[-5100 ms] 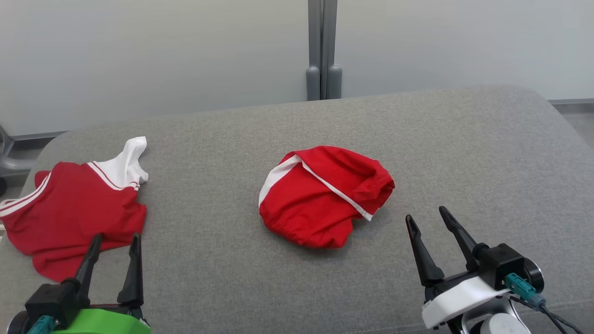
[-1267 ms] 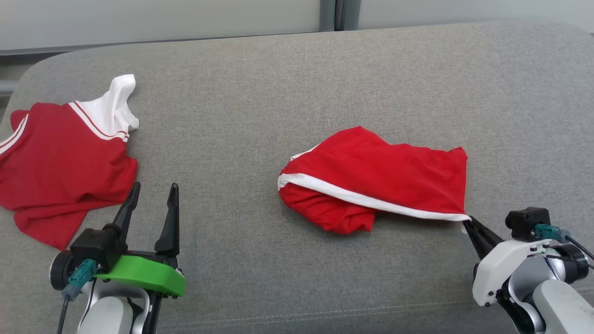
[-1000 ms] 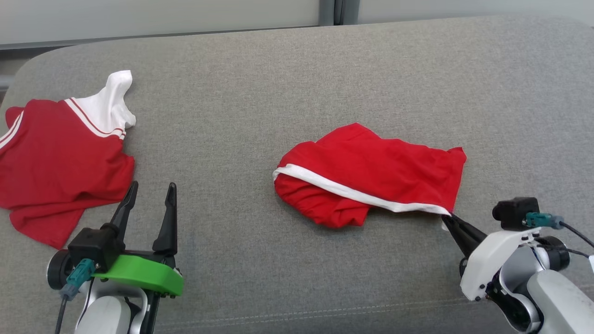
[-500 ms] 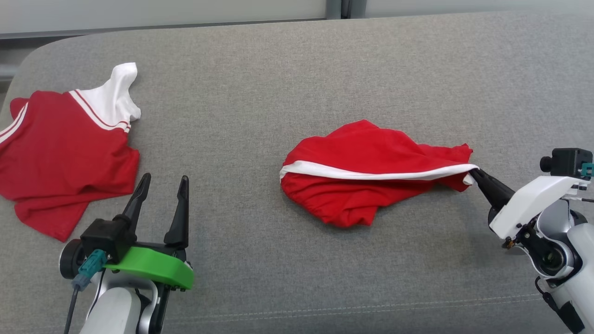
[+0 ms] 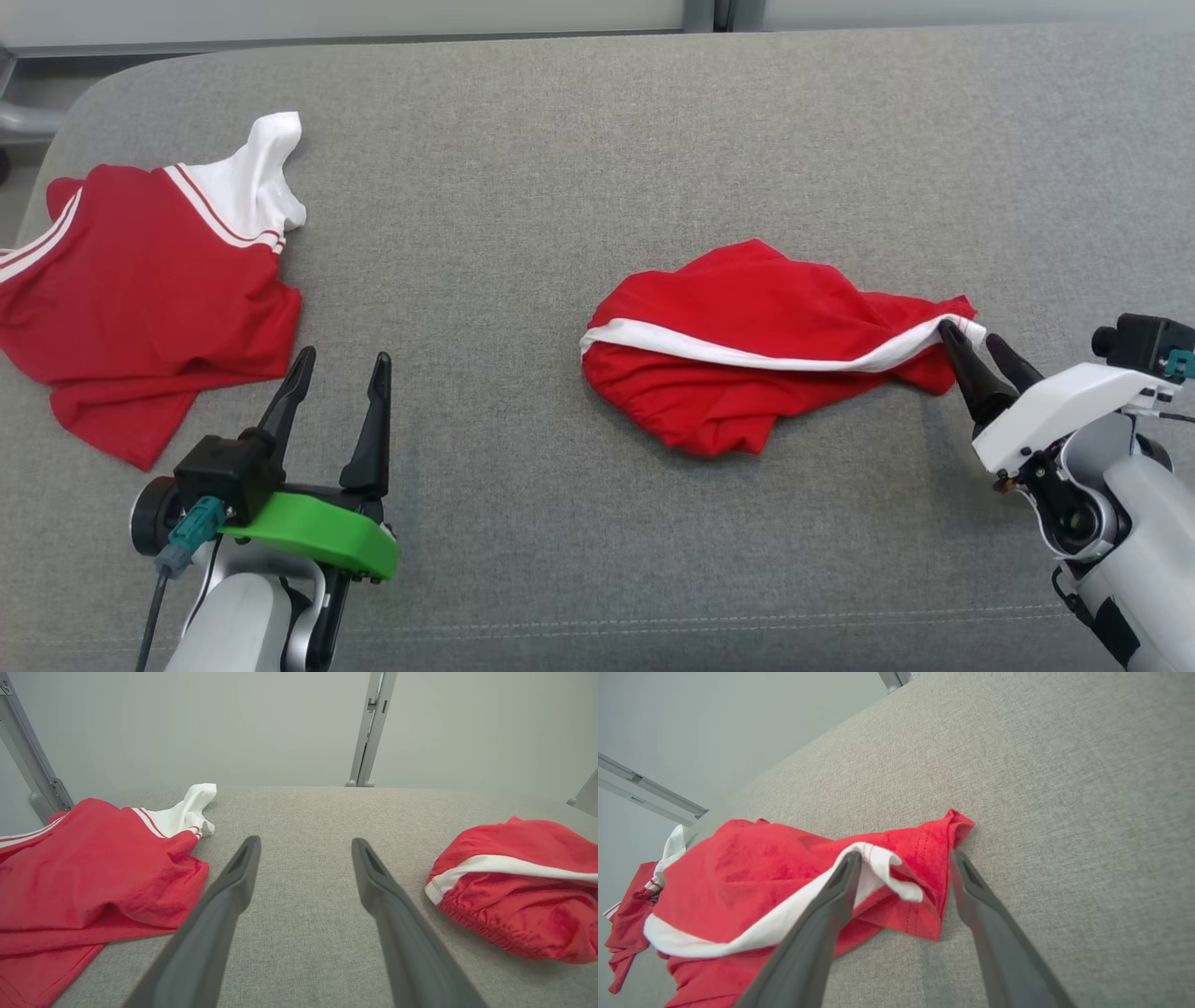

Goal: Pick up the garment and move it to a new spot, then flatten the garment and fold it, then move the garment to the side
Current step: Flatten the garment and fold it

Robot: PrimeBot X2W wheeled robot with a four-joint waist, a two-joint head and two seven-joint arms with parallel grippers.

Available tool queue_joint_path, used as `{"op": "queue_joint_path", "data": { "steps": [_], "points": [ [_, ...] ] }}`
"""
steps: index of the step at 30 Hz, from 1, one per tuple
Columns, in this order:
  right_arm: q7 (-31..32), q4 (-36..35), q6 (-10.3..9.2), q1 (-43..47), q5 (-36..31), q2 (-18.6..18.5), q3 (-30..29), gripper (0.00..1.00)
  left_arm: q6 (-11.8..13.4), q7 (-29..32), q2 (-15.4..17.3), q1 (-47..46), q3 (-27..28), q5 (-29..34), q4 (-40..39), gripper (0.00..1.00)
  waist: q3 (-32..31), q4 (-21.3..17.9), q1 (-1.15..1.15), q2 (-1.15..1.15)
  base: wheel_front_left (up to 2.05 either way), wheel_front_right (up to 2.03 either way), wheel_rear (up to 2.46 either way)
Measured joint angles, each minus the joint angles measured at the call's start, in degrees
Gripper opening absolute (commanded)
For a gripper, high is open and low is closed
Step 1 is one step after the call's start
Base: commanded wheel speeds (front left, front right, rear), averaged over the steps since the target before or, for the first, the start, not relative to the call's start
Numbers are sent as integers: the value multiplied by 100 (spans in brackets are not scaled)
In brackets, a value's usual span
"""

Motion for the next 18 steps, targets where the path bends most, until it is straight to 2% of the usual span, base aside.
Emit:
{"op": "queue_joint_path", "data": {
  "steps": [12,18],
  "points": [
    [-704,-648,0,905,158,-170,280,100,169,78,208,253,112,-41,-151,100,-211,-257,0,0,0,0,0],
    [-1078,-1027,0,1321,-293,-315,169,100,385,124,279,477,211,-46,-379,100,-426,-324,0,0,0,0,0]
  ]
}}
